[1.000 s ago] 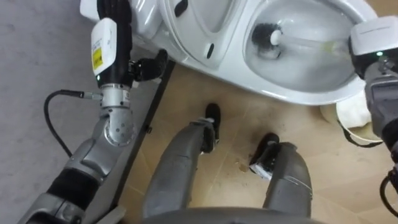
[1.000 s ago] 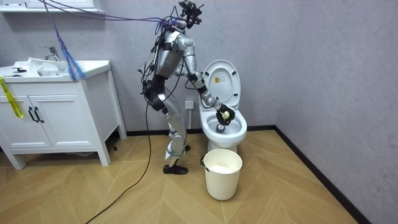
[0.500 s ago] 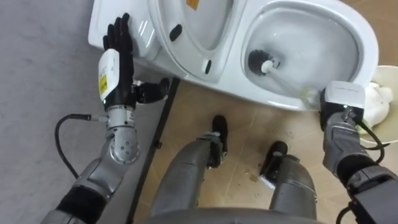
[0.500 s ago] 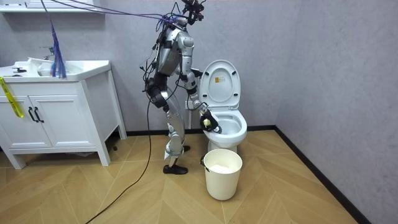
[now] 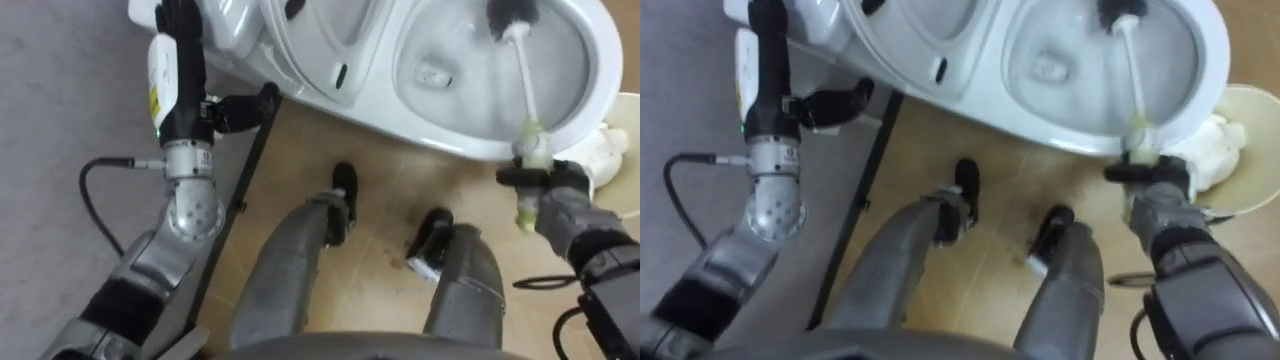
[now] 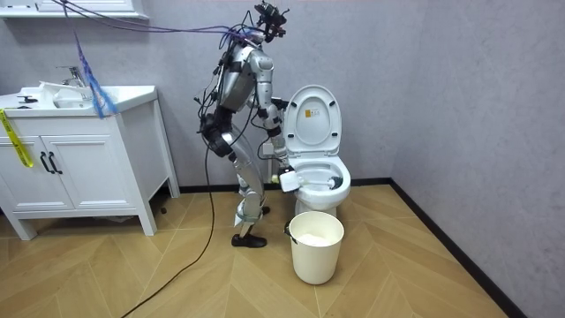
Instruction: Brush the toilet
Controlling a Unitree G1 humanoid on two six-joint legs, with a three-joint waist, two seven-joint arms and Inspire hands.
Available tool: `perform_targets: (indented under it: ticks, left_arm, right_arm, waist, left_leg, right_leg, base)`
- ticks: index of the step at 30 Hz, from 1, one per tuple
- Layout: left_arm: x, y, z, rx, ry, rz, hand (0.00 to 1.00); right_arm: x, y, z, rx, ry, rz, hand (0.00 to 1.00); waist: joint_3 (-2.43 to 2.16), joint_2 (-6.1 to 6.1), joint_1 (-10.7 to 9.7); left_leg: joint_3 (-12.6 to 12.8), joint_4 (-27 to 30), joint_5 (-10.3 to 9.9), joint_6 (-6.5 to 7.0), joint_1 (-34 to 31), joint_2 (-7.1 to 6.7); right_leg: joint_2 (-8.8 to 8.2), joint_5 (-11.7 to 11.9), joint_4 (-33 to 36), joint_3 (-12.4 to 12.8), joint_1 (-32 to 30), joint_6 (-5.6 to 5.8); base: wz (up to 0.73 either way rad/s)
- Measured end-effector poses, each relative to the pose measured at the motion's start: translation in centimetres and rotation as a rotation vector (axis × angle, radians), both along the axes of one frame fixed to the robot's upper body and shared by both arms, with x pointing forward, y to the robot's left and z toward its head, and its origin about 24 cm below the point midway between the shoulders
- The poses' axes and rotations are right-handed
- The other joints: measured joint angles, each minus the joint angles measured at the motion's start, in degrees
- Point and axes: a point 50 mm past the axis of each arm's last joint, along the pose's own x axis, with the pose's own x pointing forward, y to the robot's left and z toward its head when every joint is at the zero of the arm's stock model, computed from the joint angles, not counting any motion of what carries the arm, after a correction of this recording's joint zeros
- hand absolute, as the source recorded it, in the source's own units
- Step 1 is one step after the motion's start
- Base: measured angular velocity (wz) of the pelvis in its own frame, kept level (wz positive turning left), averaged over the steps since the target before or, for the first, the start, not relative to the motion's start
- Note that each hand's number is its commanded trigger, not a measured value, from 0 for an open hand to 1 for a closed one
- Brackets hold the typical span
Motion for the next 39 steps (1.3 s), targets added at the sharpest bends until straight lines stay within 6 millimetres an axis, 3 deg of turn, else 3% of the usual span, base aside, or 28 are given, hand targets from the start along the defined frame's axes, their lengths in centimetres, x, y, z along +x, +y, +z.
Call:
perform_targets:
  ticks: [1,6,11,15,19,21,23,24,25,30,32,39]
  left_arm:
    - [0.1,0.1,-0.1,0.002,0.002,0.006,0.0]
    - [0.2,0.0,-0.2,0.008,0.006,0.005,0.0]
    - [0.1,-0.3,-0.4,0.015,0.015,-0.013,0.0]
    - [0.0,-0.3,-0.8,0.031,0.036,-0.023,0.0]
    - [-0.2,-0.1,-1.9,0.077,0.084,-0.037,0.0]
    - [-0.4,0.2,-2.5,0.112,0.113,-0.038,0.0]
    - [-1.1,1.0,-3.6,0.164,0.157,-0.027,0.0]
    - [-1.4,1.2,-3.9,0.173,0.17,-0.022,0.0]
    - [-2.1,1.7,-4.7,0.189,0.208,-0.006,0.0]
    - [-4.6,4.3,-7.7,0.226,0.372,0.086,0.0]
    - [-7.0,6.7,-10.4,0.209,0.557,0.193,0.0]
    - [-14.2,9.7,-13.4,0.136,0.809,0.353,0.0]
  right_arm:
    - [0.1,0.5,-0.1,0.066,-0.016,-0.014,1.0]
    - [0.7,2.3,-0.1,0.291,-0.065,-0.087,1.0]
    - [0.8,2.7,-0.2,0.431,-0.09,-0.137,1.0]
    - [0.2,2.2,-0.7,0.448,-0.07,-0.165,1.0]
    - [-0.7,1.6,-1.3,0.425,-0.039,-0.18,1.0]
    - [-1.3,1.0,-1.6,0.363,0.002,-0.151,1.0]
    - [-2.6,-0.1,-2.2,0.239,0.09,-0.093,1.0]
    - [-3.0,-0.4,-2.4,0.195,0.121,-0.067,1.0]
    - [-3.8,-1.0,-2.6,0.095,0.183,-0.002,1.0]
    - [-7.1,-3.9,-3.1,-0.298,0.409,0.25,1.0]
    - [-8.4,-4.3,-3.5,-0.401,0.456,0.338,1.0]
    - [-13.8,-4.4,-5.2,-0.587,0.572,0.596,1.0]
  waist:
    - [-0.01,-0.02,-0.77]
    - [-0.06,-0.2,-2.64]
    - [-0.21,-1.16,-3.77]
    - [-0.3,-1.54,-3.93]
    - [-0.29,-1.69,-4.09]
    - [-0.33,-1.73,-4.11]
    - [-0.74,-1.8,-4.14]
    - [-0.84,-1.82,-4.11]
    - [-1.28,-2.0,-3.93]
    - [-1.77,-2.18,-2.52]
    - [-1.84,-2.4,-2.24]
    - [-2.48,-3.83,-1.65]
  left_leg:
    - [-0.01,0.21,-0.01,0.04,0.0,-0.47]
    - [1.6,1.48,-0.42,0.69,0.0,-0.92]
    - [1.69,3.19,-1.41,2.26,0.54,-1.52]
    - [1.62,3.58,-2.09,3.26,1.99,-1.57]
    - [0.59,3.16,-2.44,3.77,4.72,-2.78]
    - [0.25,2.38,-2.47,3.8,6.44,-2.81]
    - [-1.23,1.42,-2.31,3.54,8.59,-3.53]
    - [-1.24,1.33,-2.45,3.4,9.24,-3.46]
    - [-1.34,0.84,-2.71,3.23,10.5,-3.42]
    - [-2.69,-1.04,-3.49,1.98,15.79,-2.34]
    - [-3.41,-1.5,-4.07,1.22,18.55,-1.58]
    - [-5.61,-6.31,-4.84,-0.82,27.75,-0.41]
  right_leg:
    - [-0.73,-0.14,0.57,-0.15,-0.07,-0.26]
    - [-2.25,0.05,2.03,-0.1,-0.37,0.51]
    - [-2.91,0.04,3.26,1.17,0.37,2.02]
    - [-2.69,0.02,2.46,1.37,1.98,2.49]
    - [-2.89,0.08,1.76,1.77,4.77,3.12]
    - [-2.66,0.14,0.56,1.28,6.68,3.22]
    - [-2.16,0.43,-0.9,1.05,9.2,3.54]
    - [-2.05,0.54,-1.29,0.98,10.0,3.65]
    - [-1.87,0.54,-2.06,0.79,11.38,3.68]
    - [0.76,0.81,-7.05,-0.22,18.16,3.79]
    - [2.26,1.19,-9.66,-1.11,21.96,3.19]
    - [5.6,2.2,-20.01,-5.02,35.0,2.52]
  base:
    - [0.05]
    - [0.03]
    - [-0.01]
    - [-0.04]
    - [-0.02]
    - [-0.07]
    - [-0.05]
    - [-0.05]
    - [-0.09]
    - [-0.04]
    - [-0.04]
    - [0.12]
